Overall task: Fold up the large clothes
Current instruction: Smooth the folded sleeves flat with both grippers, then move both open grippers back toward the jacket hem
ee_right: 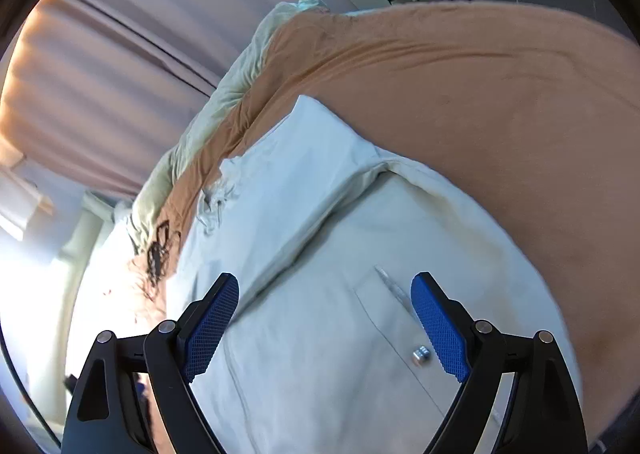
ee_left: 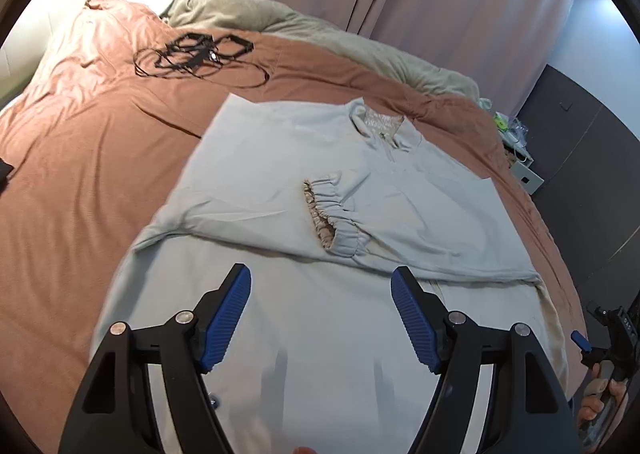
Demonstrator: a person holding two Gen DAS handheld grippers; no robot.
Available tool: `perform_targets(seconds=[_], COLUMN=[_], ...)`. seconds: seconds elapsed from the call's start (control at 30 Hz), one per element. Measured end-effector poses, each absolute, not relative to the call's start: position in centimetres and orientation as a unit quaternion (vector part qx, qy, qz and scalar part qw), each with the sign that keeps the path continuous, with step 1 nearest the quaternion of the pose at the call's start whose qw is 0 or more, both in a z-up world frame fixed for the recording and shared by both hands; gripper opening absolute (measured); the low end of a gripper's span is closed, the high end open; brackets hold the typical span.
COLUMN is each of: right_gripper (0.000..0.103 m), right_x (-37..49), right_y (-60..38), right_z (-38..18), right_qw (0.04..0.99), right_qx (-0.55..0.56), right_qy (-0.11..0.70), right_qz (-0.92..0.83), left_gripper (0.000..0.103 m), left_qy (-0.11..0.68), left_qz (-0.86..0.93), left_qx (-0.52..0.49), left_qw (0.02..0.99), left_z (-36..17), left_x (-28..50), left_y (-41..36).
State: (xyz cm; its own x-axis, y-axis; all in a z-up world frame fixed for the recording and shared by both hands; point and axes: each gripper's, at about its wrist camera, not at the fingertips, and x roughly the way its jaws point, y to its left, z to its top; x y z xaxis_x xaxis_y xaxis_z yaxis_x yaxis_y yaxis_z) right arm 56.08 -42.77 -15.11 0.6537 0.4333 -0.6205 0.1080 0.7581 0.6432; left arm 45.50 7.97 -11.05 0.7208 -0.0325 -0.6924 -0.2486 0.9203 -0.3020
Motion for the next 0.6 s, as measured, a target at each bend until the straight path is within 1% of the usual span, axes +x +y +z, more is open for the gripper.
perform_targets(seconds=[0.27, 0.3, 0.37, 0.4, 0.43, 0.47, 0.6], right_gripper=[0.088, 0.088, 0.088, 0.088, 0.088, 0.088, 0.088], right_x=[50.9, 50.1, 48.3, 47.5, 46.6, 46.0, 42.7], right_y=[-44.5, -44.8, -45.1, -45.3, -45.4, -45.4, -45.5], right_z=[-13.8, -13.6, -13.0, -12.8, -12.5, -12.2, -11.3], right_qw=[0.859, 0.862, 0.871, 0.874, 0.877, 0.880, 0.892], right_qx=[0.313, 0.311, 0.302, 0.300, 0.298, 0.296, 0.278], right_qy=[0.394, 0.390, 0.381, 0.376, 0.370, 0.365, 0.350], right_qz=[0.093, 0.088, 0.076, 0.074, 0.073, 0.071, 0.069], left_gripper=[0.073, 0.076, 0.087, 0.095, 0.101, 0.102, 0.102], left_qy=[0.323, 0.318, 0.307, 0.302, 0.295, 0.290, 0.296], left_qz=[0.072, 0.070, 0.073, 0.074, 0.074, 0.072, 0.065], left_qx=[-0.185, -0.185, -0.180, -0.179, -0.178, -0.179, -0.179], left_qw=[0.926, 0.927, 0.932, 0.934, 0.936, 0.937, 0.936], left_z=[-7.9, -7.6, -6.8, -6.6, -6.2, -5.9, -5.3], left_x=[37.8, 37.0, 35.1, 34.4, 33.4, 32.5, 29.7], left_y=[8.6, 8.6, 8.5, 8.4, 8.4, 8.3, 8.2])
